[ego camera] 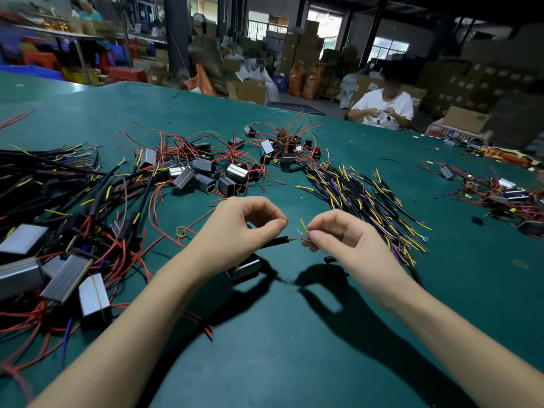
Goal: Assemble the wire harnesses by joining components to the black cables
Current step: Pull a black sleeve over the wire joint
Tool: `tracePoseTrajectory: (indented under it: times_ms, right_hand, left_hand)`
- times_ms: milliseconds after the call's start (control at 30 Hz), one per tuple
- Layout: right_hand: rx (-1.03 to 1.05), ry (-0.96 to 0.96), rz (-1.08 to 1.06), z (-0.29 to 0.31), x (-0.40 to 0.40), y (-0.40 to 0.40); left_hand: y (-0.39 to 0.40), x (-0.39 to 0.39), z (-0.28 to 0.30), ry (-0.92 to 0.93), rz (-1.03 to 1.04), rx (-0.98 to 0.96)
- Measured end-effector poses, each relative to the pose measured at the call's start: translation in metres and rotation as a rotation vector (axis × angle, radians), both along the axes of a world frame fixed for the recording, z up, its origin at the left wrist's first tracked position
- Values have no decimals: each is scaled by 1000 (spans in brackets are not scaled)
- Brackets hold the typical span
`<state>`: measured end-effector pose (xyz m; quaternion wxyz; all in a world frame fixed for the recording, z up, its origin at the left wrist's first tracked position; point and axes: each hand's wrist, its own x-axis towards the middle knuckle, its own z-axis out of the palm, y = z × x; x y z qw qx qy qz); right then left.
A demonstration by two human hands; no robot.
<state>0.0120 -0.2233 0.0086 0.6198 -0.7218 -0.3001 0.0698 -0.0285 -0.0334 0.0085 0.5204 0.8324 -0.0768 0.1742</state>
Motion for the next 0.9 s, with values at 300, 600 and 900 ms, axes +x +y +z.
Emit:
tracePoseTrajectory:
  times_ms: [300,600,900]
  right_hand:
    - [-112,-414,-75,-19,-6,-4]
    - [-8,-306,-163,-30,1,-2]
    - [59,-209,-256,-22,-1,5]
  left_hand:
    - [-3,0,-3,37,44,-32]
    - [-10,0,-4,97,-16,-163]
    - [-16,-1,-6,108,-22,-216]
